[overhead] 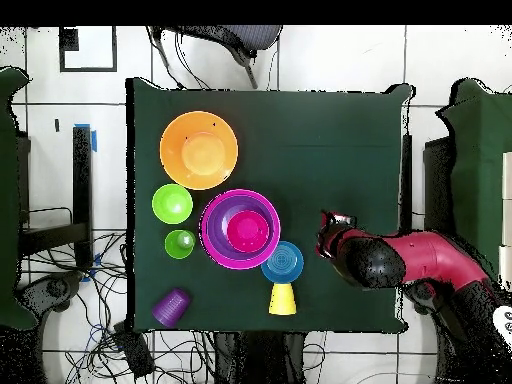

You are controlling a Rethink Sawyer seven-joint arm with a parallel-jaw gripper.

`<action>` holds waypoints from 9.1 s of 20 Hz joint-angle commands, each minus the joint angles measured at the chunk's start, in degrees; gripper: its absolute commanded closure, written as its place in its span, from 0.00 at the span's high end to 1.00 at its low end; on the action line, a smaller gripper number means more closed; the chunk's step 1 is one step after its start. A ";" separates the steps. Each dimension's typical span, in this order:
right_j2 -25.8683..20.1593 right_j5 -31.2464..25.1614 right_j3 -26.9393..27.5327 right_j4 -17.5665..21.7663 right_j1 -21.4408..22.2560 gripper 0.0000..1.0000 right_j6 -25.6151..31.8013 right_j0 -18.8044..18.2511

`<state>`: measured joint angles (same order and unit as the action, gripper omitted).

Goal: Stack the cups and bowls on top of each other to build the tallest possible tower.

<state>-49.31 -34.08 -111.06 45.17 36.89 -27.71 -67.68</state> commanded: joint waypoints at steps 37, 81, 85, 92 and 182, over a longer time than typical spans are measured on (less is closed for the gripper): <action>14.02 4.35 5.16 -9.01 -11.30 1.00 -21.83 7.04; 22.89 4.87 9.86 -3.11 -12.17 1.00 -19.56 14.77; 23.03 4.84 9.94 -3.14 -12.16 0.00 -19.38 14.89; 22.96 5.20 9.86 -3.28 -12.23 0.00 -19.41 14.86; 17.57 10.94 -3.43 -27.74 5.73 0.00 -30.06 21.45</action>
<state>-39.15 -27.08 -114.14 13.52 46.03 -43.03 -51.51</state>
